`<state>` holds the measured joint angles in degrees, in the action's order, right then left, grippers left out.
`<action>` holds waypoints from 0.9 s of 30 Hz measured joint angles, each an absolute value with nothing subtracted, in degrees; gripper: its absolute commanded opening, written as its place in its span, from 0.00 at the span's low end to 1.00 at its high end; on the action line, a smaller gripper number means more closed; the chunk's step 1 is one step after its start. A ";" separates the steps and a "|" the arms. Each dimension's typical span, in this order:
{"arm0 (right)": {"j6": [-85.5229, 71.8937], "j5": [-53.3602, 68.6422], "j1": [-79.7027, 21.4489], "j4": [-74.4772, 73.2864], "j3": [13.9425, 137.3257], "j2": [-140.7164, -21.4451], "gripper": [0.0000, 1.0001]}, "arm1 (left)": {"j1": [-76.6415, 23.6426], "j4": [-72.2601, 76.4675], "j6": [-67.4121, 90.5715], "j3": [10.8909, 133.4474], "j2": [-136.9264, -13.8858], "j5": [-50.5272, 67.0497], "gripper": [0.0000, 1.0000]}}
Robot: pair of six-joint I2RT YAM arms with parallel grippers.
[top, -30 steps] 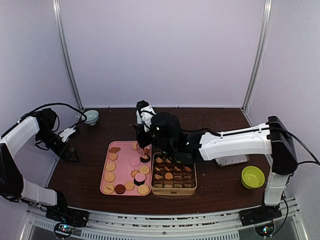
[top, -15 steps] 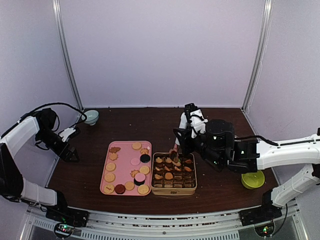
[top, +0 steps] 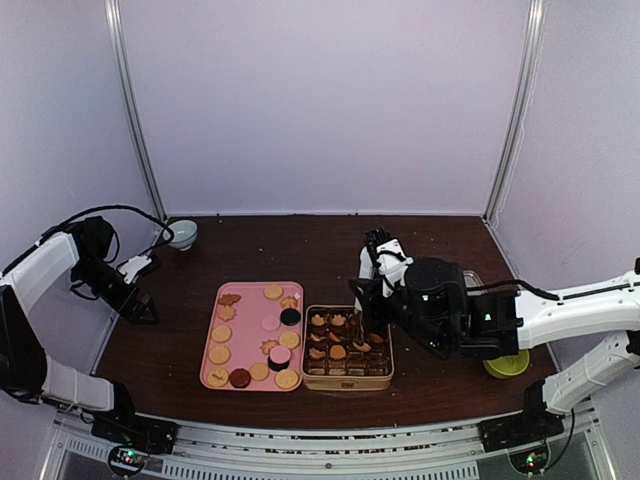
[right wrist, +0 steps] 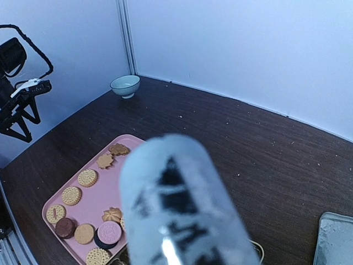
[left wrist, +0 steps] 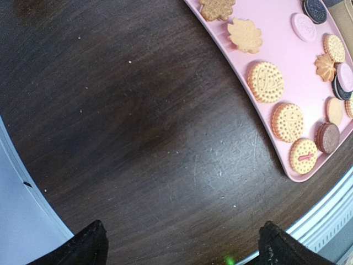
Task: Pack the cookies
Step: Place the fake cookies in the empty pocket of the box.
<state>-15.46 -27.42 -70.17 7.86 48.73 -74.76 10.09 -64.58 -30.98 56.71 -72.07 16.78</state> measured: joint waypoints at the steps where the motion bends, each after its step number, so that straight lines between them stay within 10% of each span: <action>1: -15.51 -27.51 -70.17 7.75 48.60 -74.76 0.06 | 10.09 -64.58 -30.98 56.71 -72.07 16.78 0.98; 12: -15.42 -27.73 -70.28 7.68 48.60 -74.78 0.25 | 10.09 -64.82 -30.98 57.56 -72.07 16.78 0.98; 27: -14.13 -27.70 -70.39 8.21 51.75 -76.75 0.26 | 10.09 -64.79 -31.33 57.56 -72.07 16.82 0.98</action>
<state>-14.13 -27.70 -70.39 8.21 51.75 -76.75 10.09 -64.79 -31.33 57.56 -72.07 16.82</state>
